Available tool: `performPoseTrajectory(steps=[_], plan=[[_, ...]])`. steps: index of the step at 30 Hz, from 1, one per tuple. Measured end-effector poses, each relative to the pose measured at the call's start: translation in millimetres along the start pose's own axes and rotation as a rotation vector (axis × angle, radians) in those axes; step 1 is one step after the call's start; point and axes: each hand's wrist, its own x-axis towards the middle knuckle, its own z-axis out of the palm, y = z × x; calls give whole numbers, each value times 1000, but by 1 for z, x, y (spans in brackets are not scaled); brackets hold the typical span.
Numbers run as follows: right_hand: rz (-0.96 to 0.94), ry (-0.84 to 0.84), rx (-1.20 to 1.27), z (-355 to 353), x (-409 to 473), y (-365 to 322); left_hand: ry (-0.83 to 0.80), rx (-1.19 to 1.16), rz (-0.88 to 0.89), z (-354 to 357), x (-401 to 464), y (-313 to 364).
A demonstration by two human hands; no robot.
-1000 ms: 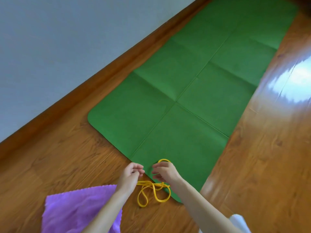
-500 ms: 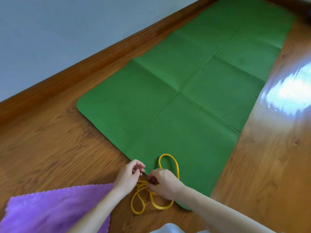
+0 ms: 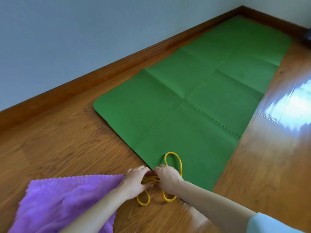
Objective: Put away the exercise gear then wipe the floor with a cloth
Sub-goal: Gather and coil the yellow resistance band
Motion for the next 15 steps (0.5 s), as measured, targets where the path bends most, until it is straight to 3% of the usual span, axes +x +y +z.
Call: performPoseTrajectory(steps=[6, 11, 15], plan=[[-63, -36, 220, -32, 0, 9, -1, 81, -57, -4, 3, 9], [-110, 70, 451, -67, -7, 20, 91, -381, -104, -28, 5, 16], [-136, 174, 630, -91, -10, 27, 121, -520, -28, -67, 9, 35]])
